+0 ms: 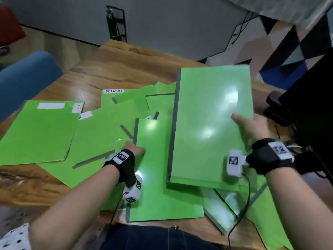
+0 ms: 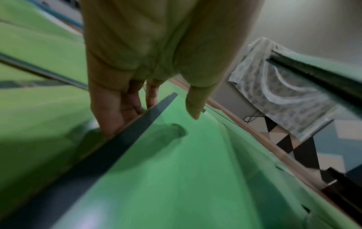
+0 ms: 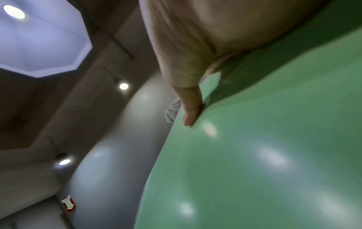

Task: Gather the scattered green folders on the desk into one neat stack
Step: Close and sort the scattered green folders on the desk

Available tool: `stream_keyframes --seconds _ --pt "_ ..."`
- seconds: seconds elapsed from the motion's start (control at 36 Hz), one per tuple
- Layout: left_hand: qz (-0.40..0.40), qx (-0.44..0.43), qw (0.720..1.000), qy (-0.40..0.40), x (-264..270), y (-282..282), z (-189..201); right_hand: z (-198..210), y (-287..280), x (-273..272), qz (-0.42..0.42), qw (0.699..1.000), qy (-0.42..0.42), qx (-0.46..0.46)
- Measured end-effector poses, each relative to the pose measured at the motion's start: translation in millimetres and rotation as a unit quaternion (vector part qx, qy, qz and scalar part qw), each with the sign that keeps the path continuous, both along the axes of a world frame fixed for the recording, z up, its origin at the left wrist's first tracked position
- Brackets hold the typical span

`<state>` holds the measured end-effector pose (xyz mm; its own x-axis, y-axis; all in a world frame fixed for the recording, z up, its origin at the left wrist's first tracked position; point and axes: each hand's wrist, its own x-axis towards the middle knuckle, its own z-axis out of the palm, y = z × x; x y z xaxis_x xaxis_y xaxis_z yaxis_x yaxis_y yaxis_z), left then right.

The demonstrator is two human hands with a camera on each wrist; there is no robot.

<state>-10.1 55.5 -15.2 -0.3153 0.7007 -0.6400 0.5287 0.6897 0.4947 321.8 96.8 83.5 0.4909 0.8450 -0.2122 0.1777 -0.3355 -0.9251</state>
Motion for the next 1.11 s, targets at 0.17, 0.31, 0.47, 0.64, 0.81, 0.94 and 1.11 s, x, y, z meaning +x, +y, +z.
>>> stream_keyframes --seconds 0.17,0.31,0.47,0.64,0.81,0.94,1.11 --pt "0.007 -0.05 0.998 -0.044 2 -5 1 -56 -38 -17 -0.024 0.993 0.045 -0.106" --pt "-0.034 -0.084 0.996 -0.026 6 -5 12 -87 -42 -5 -0.034 0.987 0.019 -0.155" --pt "-0.052 0.013 0.998 0.021 7 13 49 -91 -41 -2 -0.021 0.983 0.011 -0.182" --pt "-0.07 0.184 0.974 0.115 -5 34 123 -82 -32 -3 -0.023 0.981 -0.01 -0.192" --pt "-0.125 0.332 0.904 0.239 -10 42 191 -77 -27 -10 -0.016 0.98 -0.043 -0.192" --pt "-0.096 0.355 0.925 0.096 -20 58 200 -81 -28 -19 0.0 0.98 -0.037 -0.196" --pt "-0.027 0.199 0.972 -0.123 -11 42 98 -89 -36 -25 -0.009 0.982 -0.002 -0.191"
